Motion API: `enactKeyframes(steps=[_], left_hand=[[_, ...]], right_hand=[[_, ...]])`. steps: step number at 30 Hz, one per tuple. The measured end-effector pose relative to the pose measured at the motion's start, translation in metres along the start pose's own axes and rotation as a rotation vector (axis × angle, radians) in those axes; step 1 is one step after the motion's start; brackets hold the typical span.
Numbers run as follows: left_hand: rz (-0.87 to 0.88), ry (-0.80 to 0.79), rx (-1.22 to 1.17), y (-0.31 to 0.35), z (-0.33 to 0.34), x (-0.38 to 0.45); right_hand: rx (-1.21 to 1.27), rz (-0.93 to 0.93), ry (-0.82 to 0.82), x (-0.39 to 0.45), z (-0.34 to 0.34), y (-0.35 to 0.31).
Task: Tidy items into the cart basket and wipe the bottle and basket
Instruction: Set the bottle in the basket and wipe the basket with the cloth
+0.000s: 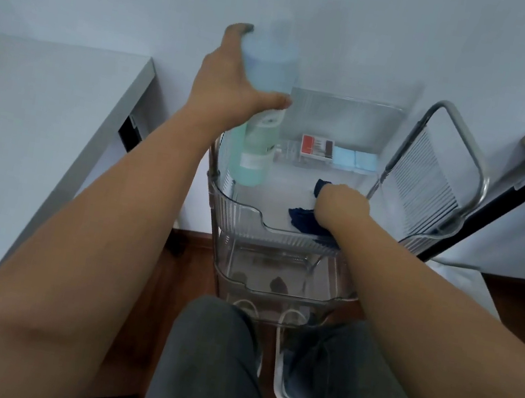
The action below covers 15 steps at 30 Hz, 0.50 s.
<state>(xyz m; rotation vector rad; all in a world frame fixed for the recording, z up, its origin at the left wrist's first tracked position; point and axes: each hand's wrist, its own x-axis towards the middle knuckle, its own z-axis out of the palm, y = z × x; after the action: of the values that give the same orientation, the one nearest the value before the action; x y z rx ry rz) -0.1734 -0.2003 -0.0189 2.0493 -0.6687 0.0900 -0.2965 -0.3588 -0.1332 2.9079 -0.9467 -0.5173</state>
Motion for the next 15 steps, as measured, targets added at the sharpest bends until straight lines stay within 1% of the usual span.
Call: enactKeyframes(steps=[4, 7, 11, 15], left_hand=[[0.104, 0.157, -0.146, 0.008, 0.001, 0.006], [0.129, 0.224, -0.237, 0.007, 0.003, 0.01], [0.144, 0.234, -0.272, 0.004, 0.006, 0.016], [0.121, 0.236, -0.323, 0.0, 0.007, 0.018]], right_hand=[[-0.006, -0.088, -0.065, 0.008, -0.004, -0.036], [0.001, -0.187, -0.049, 0.013, -0.004, -0.06], [-0.007, -0.284, -0.006, 0.018, -0.008, -0.079], [0.049, -0.422, 0.088, 0.02, -0.005, -0.097]])
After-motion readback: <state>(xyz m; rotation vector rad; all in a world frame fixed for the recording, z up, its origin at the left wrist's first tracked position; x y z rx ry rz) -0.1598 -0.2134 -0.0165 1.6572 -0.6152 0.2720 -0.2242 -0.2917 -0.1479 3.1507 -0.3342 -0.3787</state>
